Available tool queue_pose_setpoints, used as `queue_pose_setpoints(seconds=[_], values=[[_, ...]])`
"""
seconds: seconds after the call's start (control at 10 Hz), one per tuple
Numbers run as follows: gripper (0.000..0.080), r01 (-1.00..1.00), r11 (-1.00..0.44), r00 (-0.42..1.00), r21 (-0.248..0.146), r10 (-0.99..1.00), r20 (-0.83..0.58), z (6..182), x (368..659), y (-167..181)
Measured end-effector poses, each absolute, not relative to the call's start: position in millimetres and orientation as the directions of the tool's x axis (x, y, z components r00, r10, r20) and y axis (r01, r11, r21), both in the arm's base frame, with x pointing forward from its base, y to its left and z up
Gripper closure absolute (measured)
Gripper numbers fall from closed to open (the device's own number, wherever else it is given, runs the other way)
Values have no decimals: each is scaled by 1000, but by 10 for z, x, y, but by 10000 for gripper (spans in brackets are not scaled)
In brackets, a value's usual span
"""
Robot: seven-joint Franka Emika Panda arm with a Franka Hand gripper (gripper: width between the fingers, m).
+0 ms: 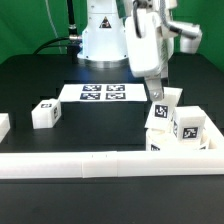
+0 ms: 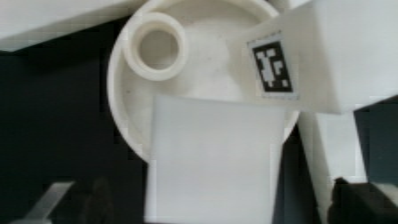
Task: Assemble stool
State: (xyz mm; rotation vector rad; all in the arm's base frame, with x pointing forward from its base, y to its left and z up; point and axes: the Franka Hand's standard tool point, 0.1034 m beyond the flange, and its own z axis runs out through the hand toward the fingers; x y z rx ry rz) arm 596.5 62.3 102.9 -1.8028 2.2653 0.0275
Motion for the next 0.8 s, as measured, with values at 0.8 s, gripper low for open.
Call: queue_pose_setpoints(seconds=[0.8], values=[[150, -837, -515, 527, -185, -850, -18, 1004, 5939, 880]])
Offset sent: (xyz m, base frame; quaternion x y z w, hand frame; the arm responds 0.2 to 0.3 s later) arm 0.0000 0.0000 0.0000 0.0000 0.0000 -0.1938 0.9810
